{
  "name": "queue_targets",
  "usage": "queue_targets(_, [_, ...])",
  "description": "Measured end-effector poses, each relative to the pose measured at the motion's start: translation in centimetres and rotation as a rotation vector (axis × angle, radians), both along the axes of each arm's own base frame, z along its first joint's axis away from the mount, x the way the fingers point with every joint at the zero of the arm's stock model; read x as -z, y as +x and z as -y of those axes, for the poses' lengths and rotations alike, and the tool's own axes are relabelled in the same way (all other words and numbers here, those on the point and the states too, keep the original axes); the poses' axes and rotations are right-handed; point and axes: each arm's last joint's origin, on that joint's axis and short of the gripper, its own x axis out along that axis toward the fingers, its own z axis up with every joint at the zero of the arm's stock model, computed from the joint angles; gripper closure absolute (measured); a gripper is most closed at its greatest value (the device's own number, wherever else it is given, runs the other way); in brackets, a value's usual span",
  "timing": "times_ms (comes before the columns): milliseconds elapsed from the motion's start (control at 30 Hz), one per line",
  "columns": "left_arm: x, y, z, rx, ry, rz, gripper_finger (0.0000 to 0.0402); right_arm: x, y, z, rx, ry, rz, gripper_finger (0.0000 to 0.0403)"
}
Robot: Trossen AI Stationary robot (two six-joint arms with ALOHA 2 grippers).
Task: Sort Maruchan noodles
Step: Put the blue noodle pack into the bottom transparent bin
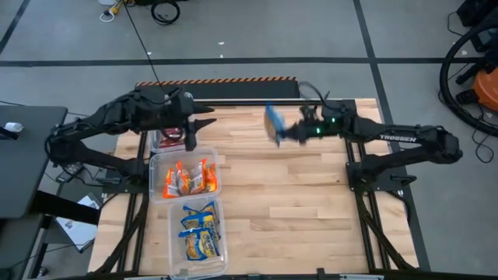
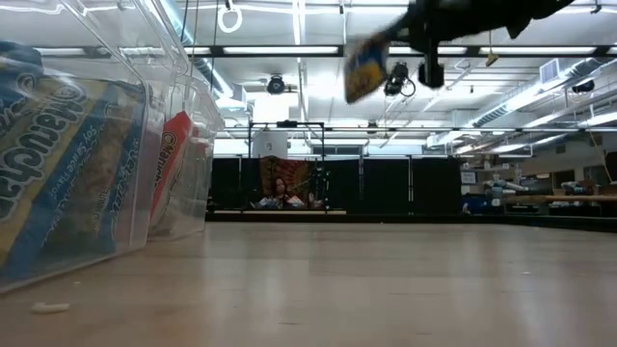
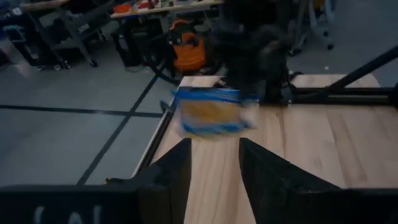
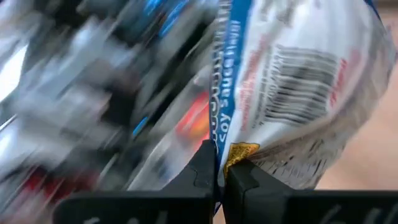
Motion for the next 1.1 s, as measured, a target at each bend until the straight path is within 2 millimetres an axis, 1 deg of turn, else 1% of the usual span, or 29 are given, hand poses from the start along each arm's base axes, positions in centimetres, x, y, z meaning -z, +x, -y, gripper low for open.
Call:
queue_targets(100, [0.7, 1.1, 0.0, 0.049, -0.028, -0.041, 0.0238, -0.3, 0.6, -2.8, -0.252, 0.022, 0.044, 0.0392])
queue_targets(200, [1.9, 2.7, 0.3, 0.188, -0.117, -0.088, 0.0199, -0.8, 0.9, -5.1, -0.433, 0.085, 0.079, 0.0392])
queue_targets(267, [2.5, 3.9, 1.1, 0.318, -0.182, -0.103, 0.0171, -1.1, 0.9, -6.5, -0.529, 0.141, 0.102, 0.0392])
queue_targets(367, [3.6, 6.6, 2.6, 0.468, -0.227, -0.105, 0.0135, -2.0, 0.8, -8.2, -0.663, 0.205, 0.158, 0.0392])
queue_targets(500, [4.9, 9.9, 4.6, 0.545, -0.272, -0.066, 0.0107, -3.2, 0.4, -9.9, -0.792, 0.238, 0.25, 0.0393])
queue_targets(600, [5.9, 12.1, 5.2, 0.533, -0.333, -0.027, 0.0097, -3.9, 0.1, -10.9, -0.85, 0.227, 0.322, 0.0393])
queue_targets(700, [6.1, 14.0, 5.6, 0.54, -0.37, 0.068, 0.0093, -4.0, -0.1, -11.6, -0.899, 0.226, 0.325, 0.0393])
queue_targets(767, [6.0, 15.1, 6.1, 0.58, -0.403, 0.148, 0.0093, -3.9, -0.2, -11.8, -0.923, 0.228, 0.317, 0.0393])
queue_targets(833, [6.2, 16.0, 6.6, 0.658, -0.448, 0.188, 0.0092, -3.9, -0.2, -11.9, -0.93, 0.222, 0.315, 0.0393])
queue_targets(933, [6.7, 16.7, 7.1, 0.751, -0.518, 0.188, 0.0092, -3.9, -0.2, -11.9, -0.934, 0.2, 0.326, 0.0391])
queue_targets(1100, [7.2, 17.1, 7.5, 0.714, -0.551, 0.186, 0.0092, -3.9, -0.2, -11.9, -0.939, 0.138, 0.353, 0.0391])
